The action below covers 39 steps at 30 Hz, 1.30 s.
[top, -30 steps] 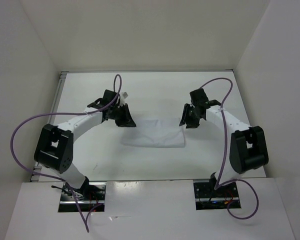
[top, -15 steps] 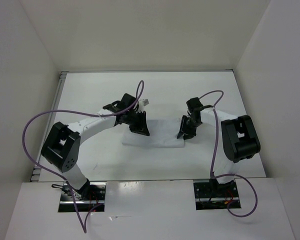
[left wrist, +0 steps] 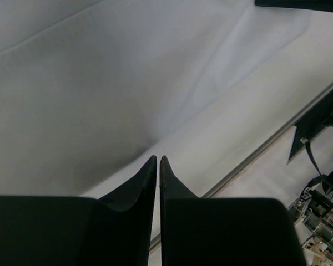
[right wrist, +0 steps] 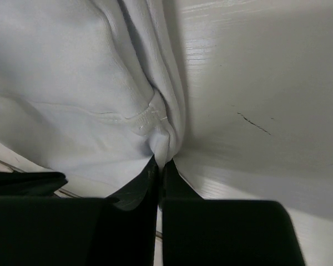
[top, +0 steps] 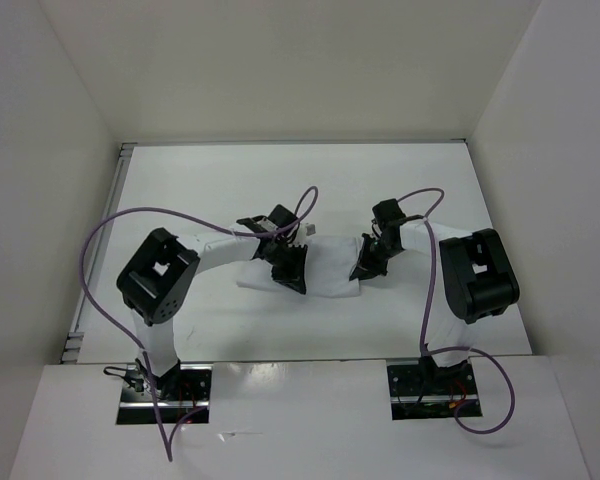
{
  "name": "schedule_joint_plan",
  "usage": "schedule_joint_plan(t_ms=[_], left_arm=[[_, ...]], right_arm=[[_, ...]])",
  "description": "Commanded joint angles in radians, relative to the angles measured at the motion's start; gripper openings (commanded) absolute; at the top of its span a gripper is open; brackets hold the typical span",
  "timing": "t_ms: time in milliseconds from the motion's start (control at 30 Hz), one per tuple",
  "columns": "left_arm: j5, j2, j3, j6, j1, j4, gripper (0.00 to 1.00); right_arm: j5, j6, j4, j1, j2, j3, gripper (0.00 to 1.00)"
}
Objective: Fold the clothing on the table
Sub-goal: Fold the skirt
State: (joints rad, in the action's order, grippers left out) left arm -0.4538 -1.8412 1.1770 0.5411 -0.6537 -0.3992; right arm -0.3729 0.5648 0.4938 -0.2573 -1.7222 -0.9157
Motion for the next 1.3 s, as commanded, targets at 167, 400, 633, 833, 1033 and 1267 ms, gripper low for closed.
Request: schedule_joint_plan(t_ms=[167,400,633,833,1033,1267], left_arm=[[0.099,-0.098,0.084,-0.017,-0.004,-0.009,0.08],[0.127,-0.237,0.139,-0.007,-0.004,-0.009,0.06],[0.107,-0.279,0.139,0.002,-0.004,0.01,0.05],[0.098,-0.259,0.15,0.02,-0.014,0.019,0.05],[0.029,-0.204,0.136,0.051,-0.024,0.048,0.09],[0.118,0.02,0.177,0.051,0.014,-0.061,0.42]], right_arm=[[0.042,0.001,-0.029,-0.002,-0.005,0.015,0.0],[0.032,0.001,-0.006,-0.002,0.032,0.015,0.0],[0.075,0.01,0.084,-0.002,0.19,-0.052,0.0],[0.054,0.02,0.114,-0.002,0.245,-0.107,0.0],[-0.021,0.041,0.1,-0.002,0.28,-0.135,0.0],[0.014,0.023,0.14,-0.002,0.28,-0.161,0.0]])
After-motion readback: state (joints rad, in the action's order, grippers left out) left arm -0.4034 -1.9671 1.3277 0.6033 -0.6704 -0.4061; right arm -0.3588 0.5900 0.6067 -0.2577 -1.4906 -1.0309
